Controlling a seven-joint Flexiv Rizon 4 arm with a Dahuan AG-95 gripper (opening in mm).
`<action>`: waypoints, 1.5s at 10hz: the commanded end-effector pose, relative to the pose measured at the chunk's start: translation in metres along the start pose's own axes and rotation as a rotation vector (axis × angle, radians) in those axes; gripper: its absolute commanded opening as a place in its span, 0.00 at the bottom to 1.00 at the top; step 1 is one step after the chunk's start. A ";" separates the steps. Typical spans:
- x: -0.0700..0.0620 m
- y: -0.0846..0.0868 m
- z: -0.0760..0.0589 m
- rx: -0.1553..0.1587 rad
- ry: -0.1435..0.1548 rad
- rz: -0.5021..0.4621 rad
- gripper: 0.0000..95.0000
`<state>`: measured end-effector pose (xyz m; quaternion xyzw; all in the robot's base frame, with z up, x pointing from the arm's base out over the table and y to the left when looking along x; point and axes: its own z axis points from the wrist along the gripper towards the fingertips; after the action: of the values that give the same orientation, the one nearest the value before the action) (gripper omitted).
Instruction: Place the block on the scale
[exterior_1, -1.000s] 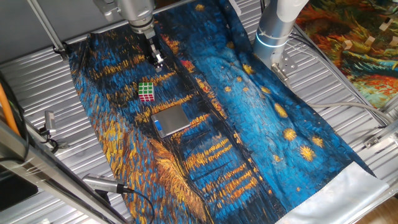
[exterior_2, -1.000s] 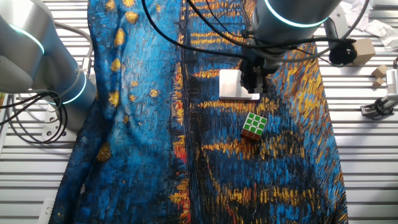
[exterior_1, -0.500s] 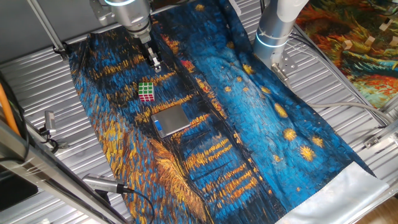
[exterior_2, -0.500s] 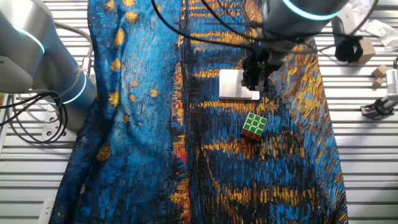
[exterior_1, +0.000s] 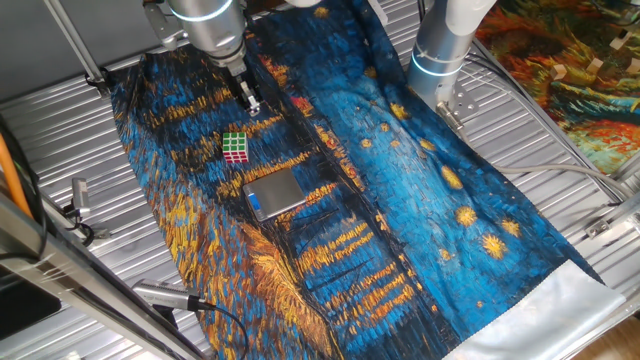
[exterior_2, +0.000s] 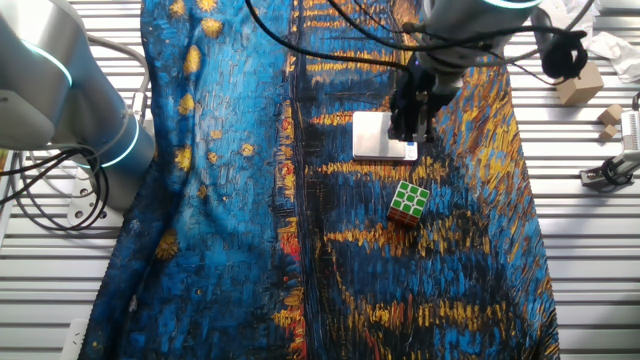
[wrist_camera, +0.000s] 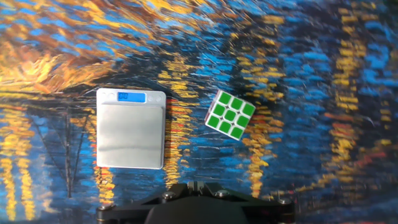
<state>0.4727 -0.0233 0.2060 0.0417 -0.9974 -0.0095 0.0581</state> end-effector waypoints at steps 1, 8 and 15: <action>0.000 0.000 0.000 -0.083 -0.123 -0.035 0.00; -0.001 -0.002 -0.002 -0.085 -0.122 -0.053 0.00; -0.001 -0.002 -0.002 -0.086 -0.124 -0.072 0.00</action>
<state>0.4732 -0.0260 0.2079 0.0756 -0.9955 -0.0565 -0.0030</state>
